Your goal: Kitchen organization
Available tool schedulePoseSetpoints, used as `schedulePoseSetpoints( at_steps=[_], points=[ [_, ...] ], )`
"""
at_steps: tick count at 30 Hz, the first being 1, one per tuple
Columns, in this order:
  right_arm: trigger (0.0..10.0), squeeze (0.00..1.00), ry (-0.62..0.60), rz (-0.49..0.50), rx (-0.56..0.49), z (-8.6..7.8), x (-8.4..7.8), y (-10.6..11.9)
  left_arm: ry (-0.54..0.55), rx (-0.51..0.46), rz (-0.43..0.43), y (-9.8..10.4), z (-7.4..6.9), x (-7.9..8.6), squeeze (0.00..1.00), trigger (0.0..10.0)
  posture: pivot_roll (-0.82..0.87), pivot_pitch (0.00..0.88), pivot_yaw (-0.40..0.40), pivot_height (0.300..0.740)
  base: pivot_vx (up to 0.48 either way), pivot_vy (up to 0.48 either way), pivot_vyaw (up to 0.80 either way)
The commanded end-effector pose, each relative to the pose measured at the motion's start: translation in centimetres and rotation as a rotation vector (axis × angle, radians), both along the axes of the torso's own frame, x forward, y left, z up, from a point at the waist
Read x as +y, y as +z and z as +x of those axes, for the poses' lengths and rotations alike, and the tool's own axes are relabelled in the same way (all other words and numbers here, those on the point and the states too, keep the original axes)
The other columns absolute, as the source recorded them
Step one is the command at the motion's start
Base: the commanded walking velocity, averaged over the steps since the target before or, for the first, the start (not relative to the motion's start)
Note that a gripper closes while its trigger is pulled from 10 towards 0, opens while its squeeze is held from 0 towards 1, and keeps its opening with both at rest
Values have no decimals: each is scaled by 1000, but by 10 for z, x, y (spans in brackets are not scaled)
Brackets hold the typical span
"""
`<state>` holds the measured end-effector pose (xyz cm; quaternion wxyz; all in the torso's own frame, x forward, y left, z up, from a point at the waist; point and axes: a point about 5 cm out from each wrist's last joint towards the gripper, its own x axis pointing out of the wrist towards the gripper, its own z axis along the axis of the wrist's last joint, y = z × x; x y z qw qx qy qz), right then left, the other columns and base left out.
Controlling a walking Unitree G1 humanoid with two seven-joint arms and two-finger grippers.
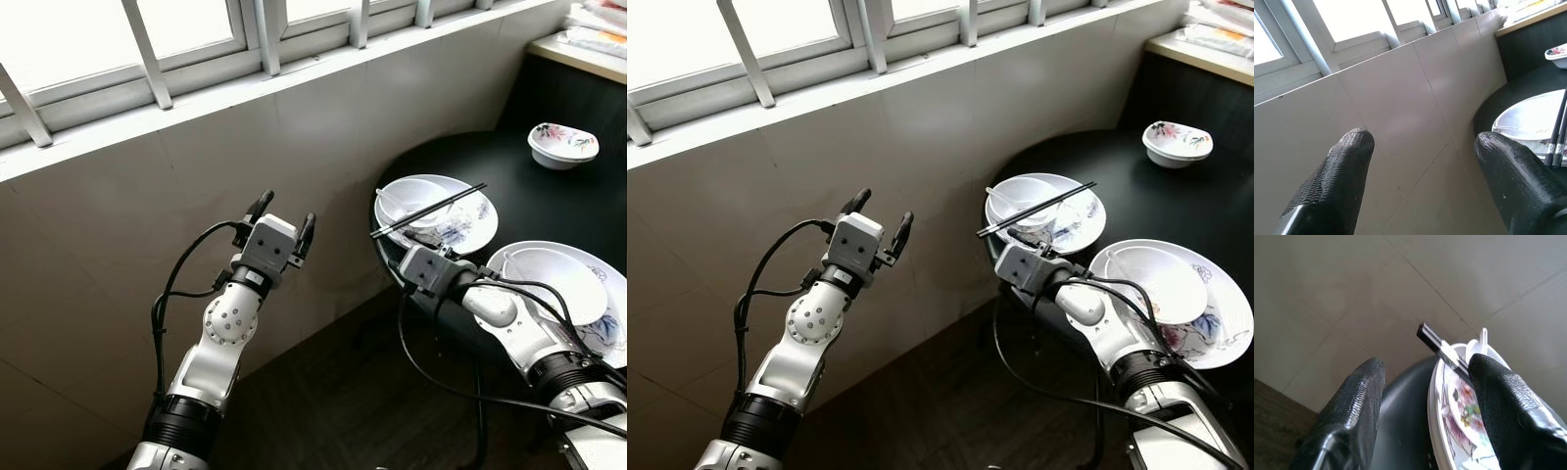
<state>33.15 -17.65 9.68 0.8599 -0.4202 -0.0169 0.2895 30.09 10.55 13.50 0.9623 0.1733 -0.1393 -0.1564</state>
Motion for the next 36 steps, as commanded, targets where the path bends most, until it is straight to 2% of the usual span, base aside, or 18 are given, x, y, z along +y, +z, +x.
schedulePoseSetpoints(
  at_steps=[1,3,5,8,9,11,12,17,18,19,23,31,36],
  points=[
    [10000,0,12,41,-36,4,7,9,9,-15,2,4,1,2,0,10000,-104,0,9,740,0,0,0],
    [10000,0,4,170,-103,5,20,21,12,-16,1,4,1,3,0,10000,-106,0,12,740,0,0,0],
    [10000,0,4,199,-127,5,24,25,12,-15,3,4,1,2,0,10000,-106,0,12,740,0,0,0],
    [10000,0,-2,301,-197,2,34,39,9,-13,4,4,1,3,0,10000,-111,0,17,740,0,0,0],
    [10000,0,-12,332,-218,1,36,43,8,-13,4,4,1,3,0,10000,-111,0,17,740,0,0,0],
    [10000,0,-90,467,-274,-3,34,58,4,-12,6,3,0,3,0,10000,-116,0,20,740,0,0,-800],
    [10000,0,-100,481,-281,-4,33,60,3,-12,6,3,0,3,0,10000,-116,0,20,740,0,0,-800],
    [10000,0,-230,470,-328,-11,17,61,1,-10,2,3,0,3,0,10000,-121,0,21,740,0,0,-800],
    [10000,0,-319,451,-316,-15,3,55,0,-10,-2,4,0,3,0,10000,-131,0,21,740,0,0,-800],
    [10000,0,-360,443,-307,-16,-3,52,0,-10,-3,4,0,3,0,10000,-131,0,21,740,0,0,-800],
    [10000,0,-438,479,-249,-23,-12,45,-1,-8,-4,4,0,3,0,10000,-131,0,21,740,0,0,-800],
    [10000,0,-436,526,-189,-36,-8,44,-3,-4,-2,3,-1,4,0,10000,-149,0,21,740,0,0,-800],
    [10000,0,-349,452,-127,-39,1,45,-4,0,5,2,0,3,0,10000,-149,0,21,740,0,0,-480]
  ],
)
